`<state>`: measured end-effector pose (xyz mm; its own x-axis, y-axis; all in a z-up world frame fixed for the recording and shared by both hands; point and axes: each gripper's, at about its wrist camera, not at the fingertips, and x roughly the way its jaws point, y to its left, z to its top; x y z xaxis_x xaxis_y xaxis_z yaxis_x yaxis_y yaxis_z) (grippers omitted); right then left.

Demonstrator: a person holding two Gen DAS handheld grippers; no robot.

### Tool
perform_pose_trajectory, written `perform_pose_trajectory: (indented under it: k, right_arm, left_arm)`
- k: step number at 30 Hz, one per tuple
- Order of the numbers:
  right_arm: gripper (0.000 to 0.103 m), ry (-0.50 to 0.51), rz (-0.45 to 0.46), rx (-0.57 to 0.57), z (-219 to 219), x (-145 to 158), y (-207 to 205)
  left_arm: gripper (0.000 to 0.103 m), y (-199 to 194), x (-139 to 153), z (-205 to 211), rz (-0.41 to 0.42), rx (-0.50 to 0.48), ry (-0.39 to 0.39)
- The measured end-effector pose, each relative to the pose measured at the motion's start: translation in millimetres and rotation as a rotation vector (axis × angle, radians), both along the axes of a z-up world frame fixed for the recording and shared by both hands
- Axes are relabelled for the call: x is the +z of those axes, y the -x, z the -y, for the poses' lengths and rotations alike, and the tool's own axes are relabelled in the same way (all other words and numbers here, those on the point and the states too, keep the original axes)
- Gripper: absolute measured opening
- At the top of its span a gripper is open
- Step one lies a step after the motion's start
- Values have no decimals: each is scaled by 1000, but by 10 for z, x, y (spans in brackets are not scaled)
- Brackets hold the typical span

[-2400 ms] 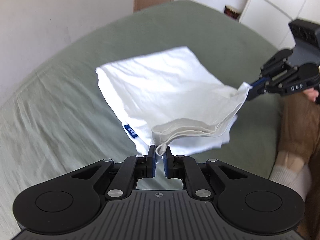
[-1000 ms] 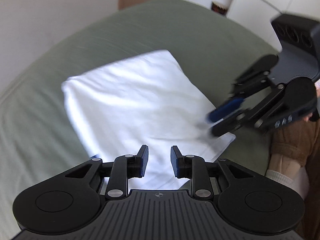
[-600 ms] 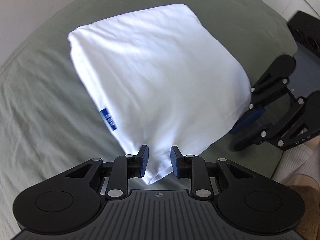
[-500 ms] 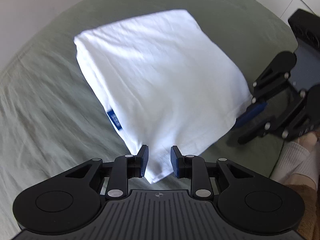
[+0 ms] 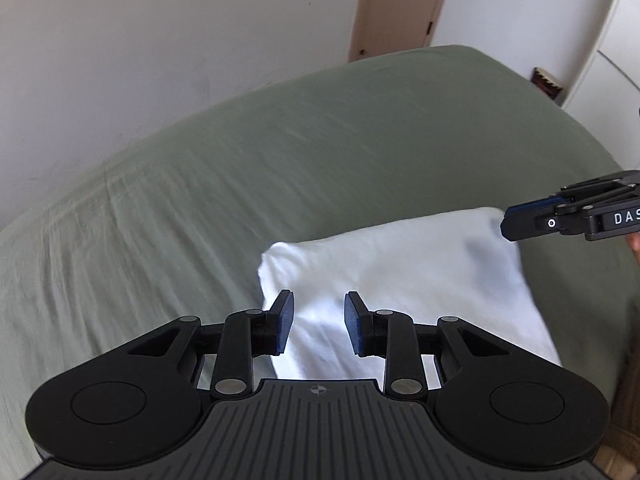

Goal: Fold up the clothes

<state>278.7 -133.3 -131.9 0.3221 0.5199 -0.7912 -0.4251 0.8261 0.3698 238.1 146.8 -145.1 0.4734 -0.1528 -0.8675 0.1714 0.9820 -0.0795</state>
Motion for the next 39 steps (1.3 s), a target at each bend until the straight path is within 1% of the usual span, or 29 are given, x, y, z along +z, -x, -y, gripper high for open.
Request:
perform_pose_trajectory:
  k: [1, 2, 3, 4, 6, 7, 9, 10, 11, 12, 13, 14, 15, 17, 20, 22, 23, 25, 28, 31, 33, 35, 39]
  right_arm:
    - [32, 38, -9, -14, -16, -102, -38]
    - [32, 59, -19, -26, -11, -166, -54]
    - [32, 87, -38, -33, -6, -273, -92]
    - [32, 81, -46, -31, 51, -317, -94]
    - [32, 75, -38, -34, 137, -269, -64]
    - [32, 76, -33, -37, 159, -232, -49]
    - [33, 77, -9, -42, 200, -86, -9]
    - [36, 69, 9, -42, 233, 3, 23]
    - [45, 64, 22, -45, 258, 80, 53]
    - [51, 54, 50, -50, 303, 243, 145]
    - [66, 46, 78, -53, 352, 388, 253]
    - [79, 44, 98, -59, 383, 490, 340]
    - [81, 42, 118, -65, 411, 588, 425]
    - [85, 34, 157, -64, 485, 816, 692]
    - [95, 33, 195, -51, 596, 1083, 1118]
    - [98, 40, 207, -27, 656, 1195, 1380]
    - [98, 41, 208, -20, 666, 1224, 1450]
    - [99, 40, 213, -4, 727, 1302, 1646]
    - [100, 50, 227, 4, 747, 1408, 1807]
    - [100, 71, 258, 4, 773, 1483, 1969]
    - [100, 75, 273, 0, 800, 1539, 2107]
    - [100, 79, 288, -3, 830, 1593, 2239]
    - [100, 103, 317, -12, 886, 1608, 2450]
  left_arm:
    - [28, 2, -67, -28, -15, 6, -40]
    - [31, 19, -108, -68, -22, 13, -44]
    - [34, 44, -139, -128, -29, 33, -25]
    - [35, 63, -150, -166, -33, 54, -7]
    - [35, 126, -102, -227, -35, 98, 25]
    - [35, 152, -56, -224, -32, 105, 23]
    - [39, 242, 109, -176, -21, 119, 15]
    - [42, 291, 194, -152, -16, 127, 11]
    - [47, 362, 299, -131, -9, 137, 9]
    - [53, 439, 409, -105, -3, 148, 6]
    - [56, 544, 553, -52, 6, 166, -1]
    - [65, 650, 686, 14, 15, 189, -9]
    - [78, 723, 773, 70, 19, 204, -11]
    - [87, 999, 1022, 246, 27, 247, -13]
    - [90, 1339, 1267, 409, 20, 290, 20]
    - [96, 1557, 1409, 518, 15, 279, 27]
    - [97, 1720, 1493, 611, 19, 267, 17]
    - [97, 1996, 1617, 729, 38, 256, -11]
    - [97, 2407, 1755, 869, 62, 262, -53]
    - [97, 2659, 1785, 947, 68, 284, -49]
    - [97, 2756, 1760, 974, 85, 314, -66]
    - [97, 2765, 1669, 983, 91, 340, -92]
    - [97, 2781, 1541, 1041, 102, 365, -95]
